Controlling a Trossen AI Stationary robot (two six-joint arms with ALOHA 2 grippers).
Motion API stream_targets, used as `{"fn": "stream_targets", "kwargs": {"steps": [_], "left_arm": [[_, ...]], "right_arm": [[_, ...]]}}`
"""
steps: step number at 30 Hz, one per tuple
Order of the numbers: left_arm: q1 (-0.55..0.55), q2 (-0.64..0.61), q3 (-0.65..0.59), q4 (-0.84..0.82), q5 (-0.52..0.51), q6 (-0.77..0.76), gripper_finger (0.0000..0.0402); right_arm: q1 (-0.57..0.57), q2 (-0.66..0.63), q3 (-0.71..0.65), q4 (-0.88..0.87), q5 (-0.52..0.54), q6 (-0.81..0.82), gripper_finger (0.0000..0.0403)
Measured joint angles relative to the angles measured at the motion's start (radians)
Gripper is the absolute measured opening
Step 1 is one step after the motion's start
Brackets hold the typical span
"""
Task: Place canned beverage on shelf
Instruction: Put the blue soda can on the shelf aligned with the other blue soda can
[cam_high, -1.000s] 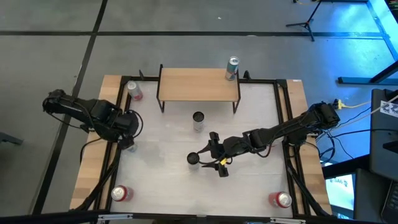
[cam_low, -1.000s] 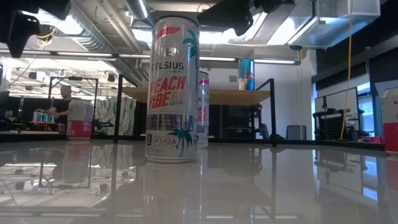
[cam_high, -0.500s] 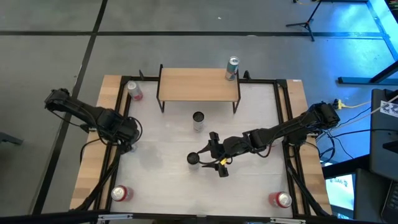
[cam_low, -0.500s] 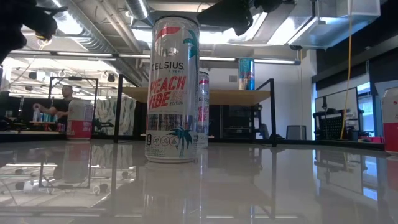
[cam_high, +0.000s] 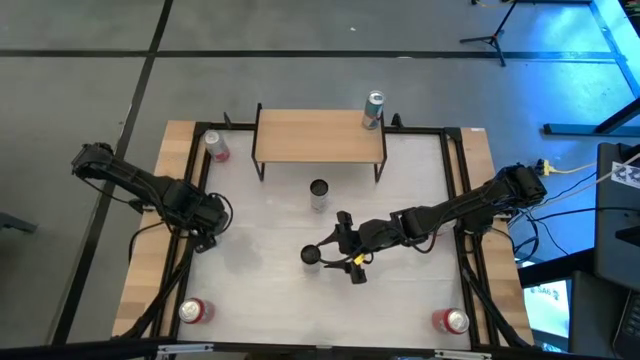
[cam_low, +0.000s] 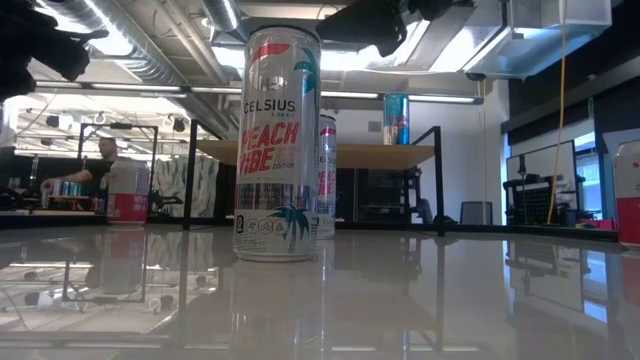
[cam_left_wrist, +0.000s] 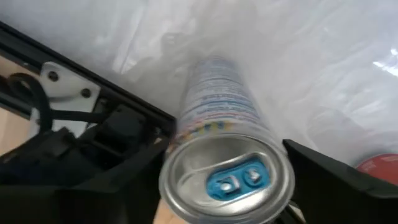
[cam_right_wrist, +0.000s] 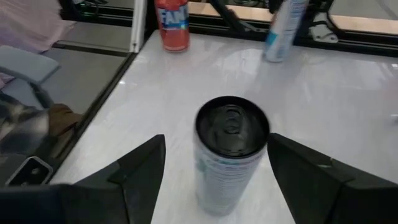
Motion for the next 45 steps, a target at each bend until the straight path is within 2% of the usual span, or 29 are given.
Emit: {"fn": "stream_targets", "kwargs": {"steps": [5,9,12,17,24,35,41,45], "left_arm": [[0.000,0.000,0.006,0.046,0.008,-0.005,0.0216],[0.000,0.001,0.068,0.075,-0.001,-0.003,0.0214],[0.000,0.001,0.135,0.076,-0.042,-0.003,0.0214],[0.001,0.056,0.255,0.084,-0.137,0.006,0.0215],[0.054,0.269,0.424,0.085,-0.159,0.136,0.0224],[0.190,0.680,0.799,0.033,-0.157,0.447,0.0227],[0.224,0.843,1.007,0.017,-0.155,0.561,0.0227],[0.238,0.919,1.101,0.018,-0.147,0.607,0.0228]], "right_arm": [[0.000,0.000,0.000,-0.003,0.037,-0.001,0.0277],[0.000,-0.002,0.000,-0.024,0.038,0.006,0.0277],[0.000,-0.014,0.030,-0.120,0.040,0.034,0.0277],[0.001,-0.024,0.085,-0.303,0.101,0.086,0.0277],[0.001,-0.024,0.122,-0.494,0.135,0.166,0.0277],[0.004,-0.023,0.089,-0.574,0.152,0.251,0.0277],[0.057,-0.029,0.088,-0.658,0.186,0.303,0.0277],[0.123,-0.053,0.087,-0.718,0.257,0.364,0.0277]]}}
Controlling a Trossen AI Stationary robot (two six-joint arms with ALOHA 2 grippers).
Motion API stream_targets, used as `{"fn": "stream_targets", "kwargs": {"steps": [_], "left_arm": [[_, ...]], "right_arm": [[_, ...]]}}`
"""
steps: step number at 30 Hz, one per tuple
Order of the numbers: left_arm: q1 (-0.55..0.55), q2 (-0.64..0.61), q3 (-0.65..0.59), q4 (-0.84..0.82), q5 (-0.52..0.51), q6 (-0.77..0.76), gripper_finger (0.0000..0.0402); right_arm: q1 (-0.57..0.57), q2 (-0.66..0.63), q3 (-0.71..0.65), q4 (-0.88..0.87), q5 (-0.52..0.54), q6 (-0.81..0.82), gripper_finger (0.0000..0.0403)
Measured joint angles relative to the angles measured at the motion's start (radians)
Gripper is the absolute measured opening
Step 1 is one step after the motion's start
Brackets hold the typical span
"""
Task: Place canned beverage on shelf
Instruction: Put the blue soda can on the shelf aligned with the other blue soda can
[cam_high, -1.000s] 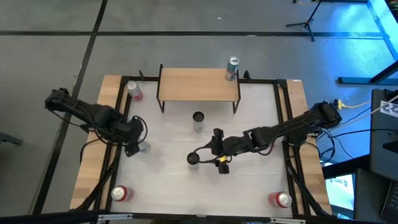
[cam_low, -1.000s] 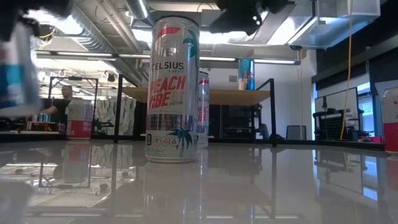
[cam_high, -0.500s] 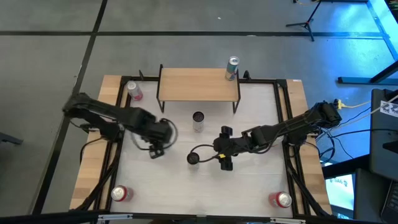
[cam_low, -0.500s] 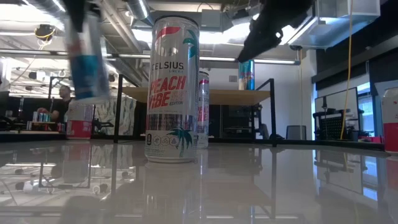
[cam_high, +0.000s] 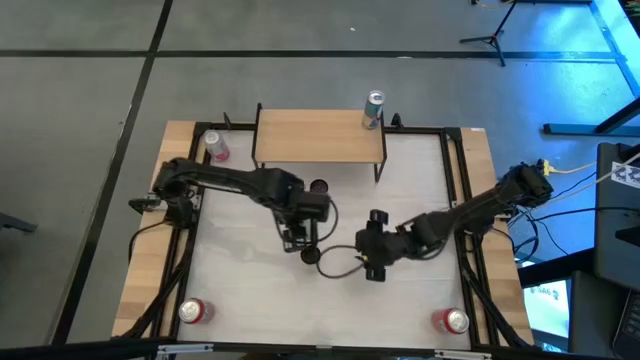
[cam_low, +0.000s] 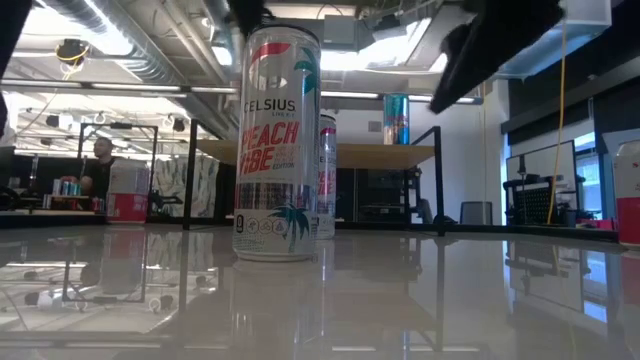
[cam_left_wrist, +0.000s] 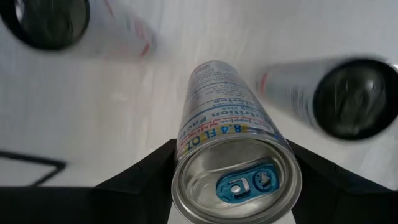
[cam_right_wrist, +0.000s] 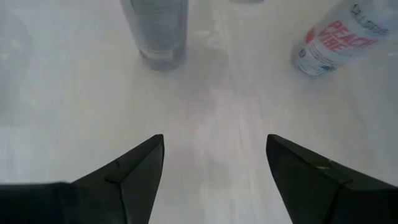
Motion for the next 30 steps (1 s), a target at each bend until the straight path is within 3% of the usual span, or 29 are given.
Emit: {"fn": "stream_targets", "kwargs": {"steps": [6,13,21,30], "left_arm": [[0.020,0.099,0.095,0.012,0.019,0.042,0.0228],[0.038,0.208,0.192,0.028,0.058,0.117,0.0228],[0.057,0.287,0.202,0.103,0.102,0.204,0.0228],[0.057,0.291,0.197,0.126,0.109,0.234,0.0237]], "right_arm": [[0.095,-0.017,0.000,-0.080,0.113,0.079,0.0277],[0.132,-0.016,0.000,-0.116,0.129,0.122,0.0277],[0.159,-0.038,0.000,-0.135,0.132,0.143,0.0277],[0.181,-0.043,0.000,-0.153,0.141,0.166,0.0277]]}}
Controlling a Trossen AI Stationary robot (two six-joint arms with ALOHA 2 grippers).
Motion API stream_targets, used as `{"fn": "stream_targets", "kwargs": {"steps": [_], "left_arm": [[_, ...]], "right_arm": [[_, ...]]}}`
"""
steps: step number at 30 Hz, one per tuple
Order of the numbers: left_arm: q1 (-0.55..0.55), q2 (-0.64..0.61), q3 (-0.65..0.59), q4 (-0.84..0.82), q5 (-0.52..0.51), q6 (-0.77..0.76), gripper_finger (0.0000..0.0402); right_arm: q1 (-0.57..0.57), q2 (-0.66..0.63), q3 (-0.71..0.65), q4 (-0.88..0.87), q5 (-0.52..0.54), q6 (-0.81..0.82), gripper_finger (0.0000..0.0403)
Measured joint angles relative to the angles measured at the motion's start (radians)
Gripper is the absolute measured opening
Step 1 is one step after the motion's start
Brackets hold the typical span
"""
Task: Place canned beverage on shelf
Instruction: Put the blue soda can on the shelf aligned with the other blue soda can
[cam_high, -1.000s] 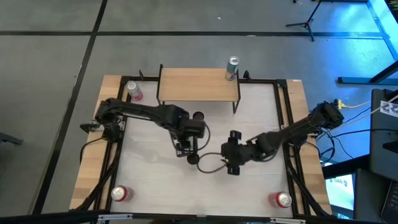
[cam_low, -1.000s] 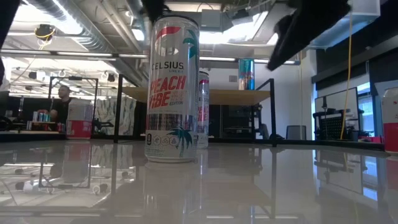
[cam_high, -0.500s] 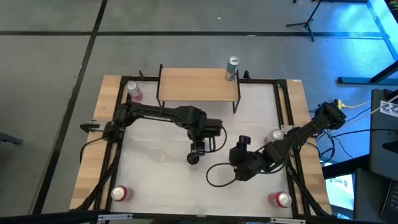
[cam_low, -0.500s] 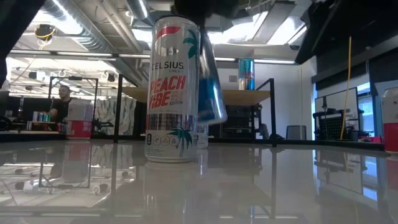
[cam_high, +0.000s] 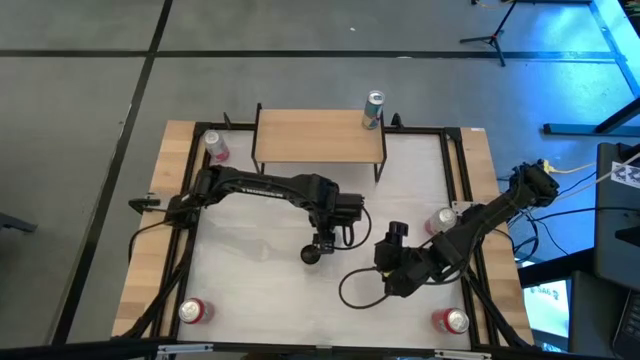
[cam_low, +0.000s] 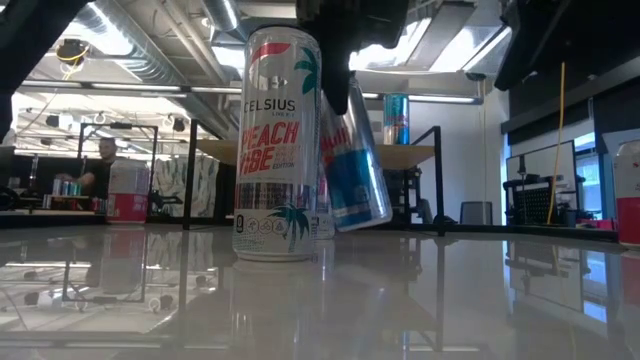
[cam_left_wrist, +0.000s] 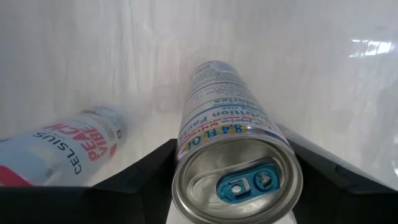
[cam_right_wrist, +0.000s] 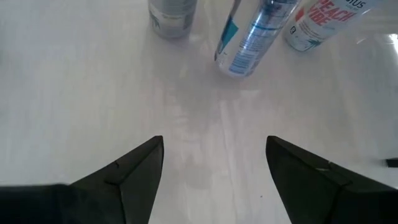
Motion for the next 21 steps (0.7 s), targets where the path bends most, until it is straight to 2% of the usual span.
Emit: {"fn": "stream_targets", "kwargs": {"steps": [16,21], "left_arm": [[-0.009,0.005,-0.001,0.079,0.020,-0.001,0.0251],[-0.008,0.005,-0.001,0.099,0.034,-0.002,0.0271]], "right_arm": [[0.000,0.000,0.000,0.000,0.001,0.001,0.0277],[0.000,0.000,0.000,0.000,0.002,0.002,0.0277]]}}
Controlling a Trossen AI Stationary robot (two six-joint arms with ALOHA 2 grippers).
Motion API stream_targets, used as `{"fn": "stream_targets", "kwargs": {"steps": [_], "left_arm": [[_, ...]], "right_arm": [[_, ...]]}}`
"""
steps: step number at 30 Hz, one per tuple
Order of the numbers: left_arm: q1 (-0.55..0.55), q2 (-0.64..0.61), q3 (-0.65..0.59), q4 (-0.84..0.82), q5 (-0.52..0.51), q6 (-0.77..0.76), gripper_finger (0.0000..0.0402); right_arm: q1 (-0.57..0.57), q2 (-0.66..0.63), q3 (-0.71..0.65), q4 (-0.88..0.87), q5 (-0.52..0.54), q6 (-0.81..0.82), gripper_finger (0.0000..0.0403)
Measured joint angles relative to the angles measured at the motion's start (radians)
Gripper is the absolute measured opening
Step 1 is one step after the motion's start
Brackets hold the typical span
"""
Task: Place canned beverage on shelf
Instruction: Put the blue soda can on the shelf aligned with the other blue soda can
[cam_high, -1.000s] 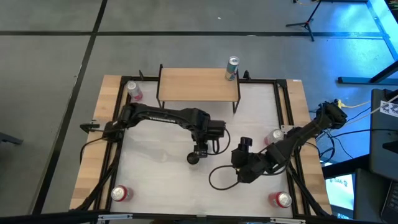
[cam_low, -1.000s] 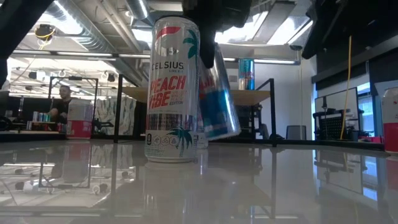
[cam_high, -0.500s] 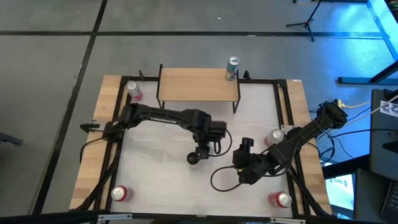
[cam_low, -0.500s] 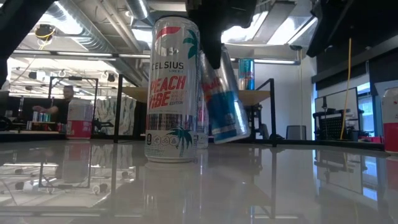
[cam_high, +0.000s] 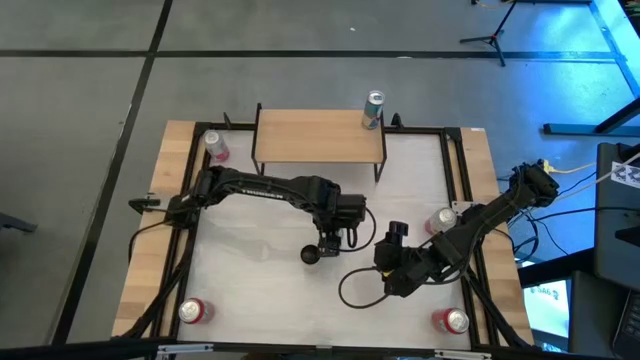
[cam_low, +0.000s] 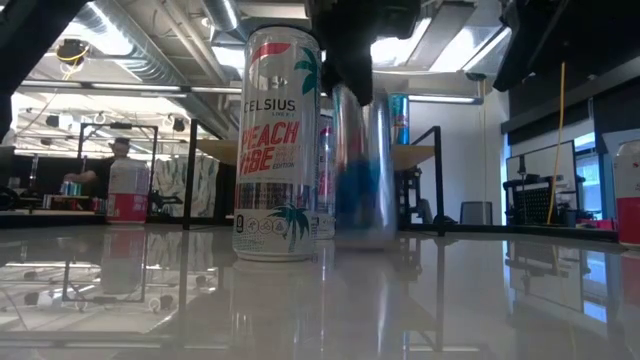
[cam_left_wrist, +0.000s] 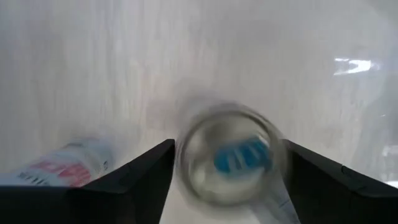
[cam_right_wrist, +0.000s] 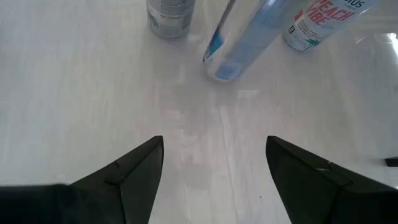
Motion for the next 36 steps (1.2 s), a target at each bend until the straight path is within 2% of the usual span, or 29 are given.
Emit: {"fn": "stream_targets", "kwargs": {"steps": [7,15,20,25,30,33,36], "left_arm": [[0.000,0.000,0.000,0.019,0.010,0.001,0.0313],[-0.001,-0.046,0.004,-0.061,-0.003,0.001,0.0318],[-0.024,-0.146,0.006,-0.224,-0.122,-0.012,0.0319],[-0.102,-0.251,-0.015,-0.336,-0.302,-0.102,0.0319],[-0.213,-0.466,-0.195,-0.287,-0.416,-0.207,0.0319],[-0.281,-0.629,-0.384,-0.170,-0.481,-0.284,0.0319],[-0.351,-0.796,-0.597,-0.001,-0.570,-0.329,0.0318]], "right_arm": [[0.000,0.000,0.000,0.000,0.015,0.000,0.0277],[-0.003,0.001,0.000,0.002,0.034,-0.002,0.0277],[-0.003,0.001,0.000,0.013,0.063,0.026,0.0277],[-0.003,0.002,0.000,0.040,0.101,0.069,0.0277],[-0.003,0.004,0.001,0.103,0.151,0.069,0.0277],[-0.021,0.004,0.001,0.166,0.189,0.039,0.0277],[-0.063,0.004,0.001,0.226,0.174,0.016,0.0277]]}}
